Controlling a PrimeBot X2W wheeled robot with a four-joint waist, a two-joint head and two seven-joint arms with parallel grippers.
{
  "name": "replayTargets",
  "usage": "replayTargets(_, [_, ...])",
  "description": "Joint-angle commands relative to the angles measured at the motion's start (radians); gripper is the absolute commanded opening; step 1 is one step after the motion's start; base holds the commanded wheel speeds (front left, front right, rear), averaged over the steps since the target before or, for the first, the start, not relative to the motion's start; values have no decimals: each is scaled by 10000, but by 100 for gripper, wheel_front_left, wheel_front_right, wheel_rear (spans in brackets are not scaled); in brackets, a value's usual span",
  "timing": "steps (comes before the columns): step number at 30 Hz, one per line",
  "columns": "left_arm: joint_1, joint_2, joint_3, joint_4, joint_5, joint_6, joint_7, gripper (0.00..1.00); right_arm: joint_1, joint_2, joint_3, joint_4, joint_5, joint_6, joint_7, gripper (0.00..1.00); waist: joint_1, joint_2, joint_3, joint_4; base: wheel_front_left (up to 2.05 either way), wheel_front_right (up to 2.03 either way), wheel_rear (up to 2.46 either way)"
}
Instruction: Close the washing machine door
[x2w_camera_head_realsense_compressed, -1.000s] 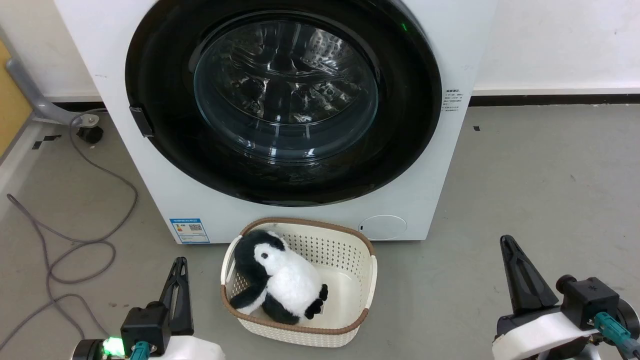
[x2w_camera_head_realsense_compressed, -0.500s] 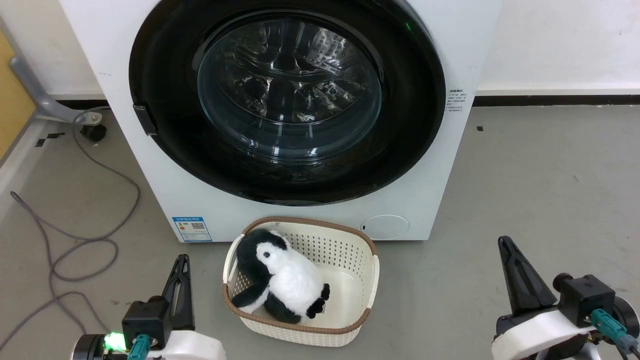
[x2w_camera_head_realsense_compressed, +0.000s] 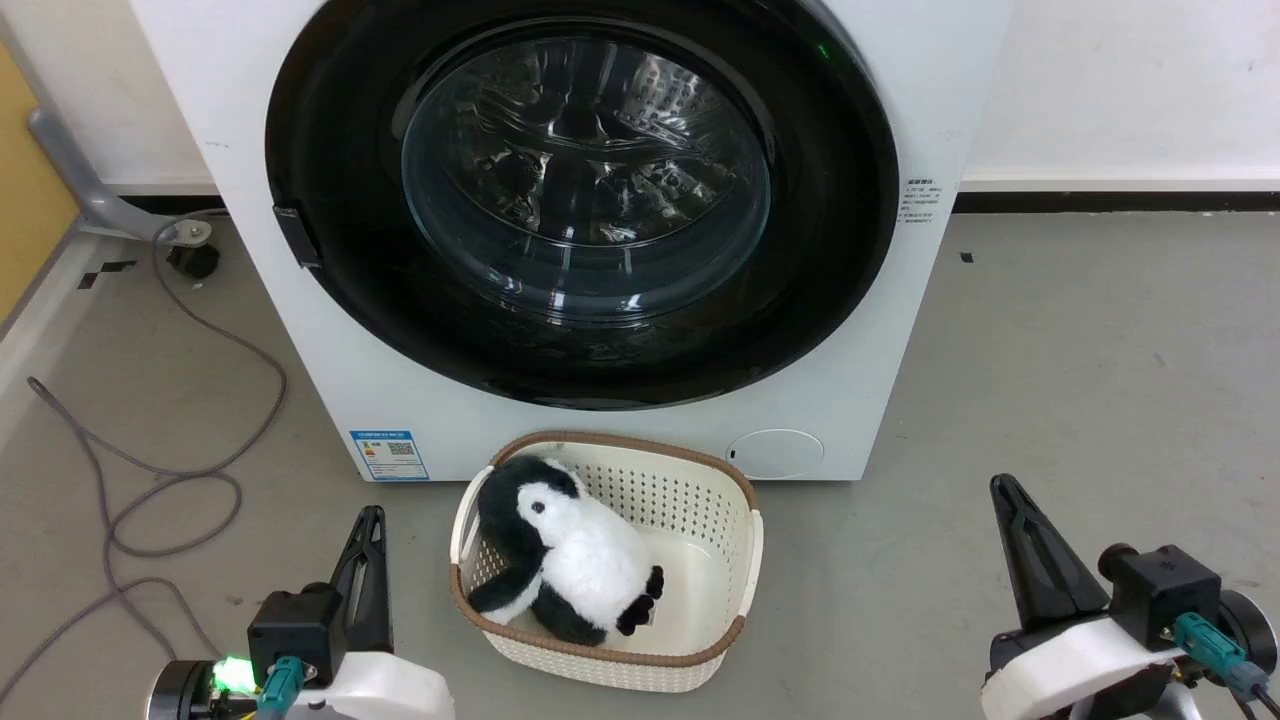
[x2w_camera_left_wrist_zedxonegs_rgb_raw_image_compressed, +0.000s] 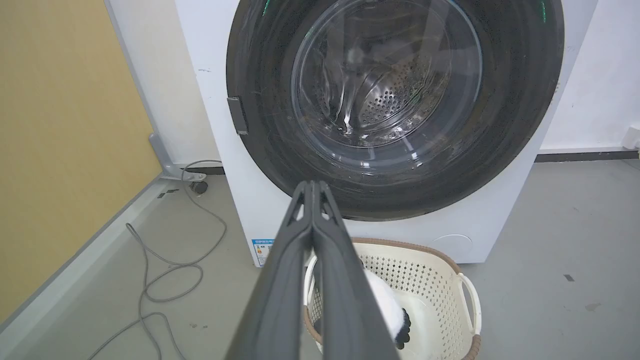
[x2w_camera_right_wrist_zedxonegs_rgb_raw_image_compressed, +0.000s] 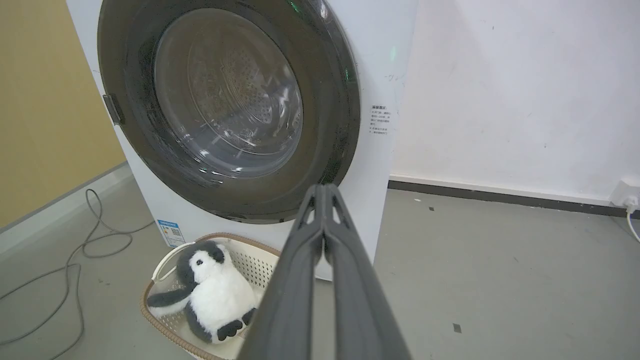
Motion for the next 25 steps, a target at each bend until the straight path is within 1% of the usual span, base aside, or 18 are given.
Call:
replayTargets(1, [-180,-13,32,22,44,-62,54,0,54,39,12,-80,-105,-6,58,0,-1,-1,1,6,0,0,0])
replayTargets(25, [-366,-65,140,66,81,-377,545,0,70,50,30,-197,-351,-8,551,0,-1,-1,31,137,0,0,0])
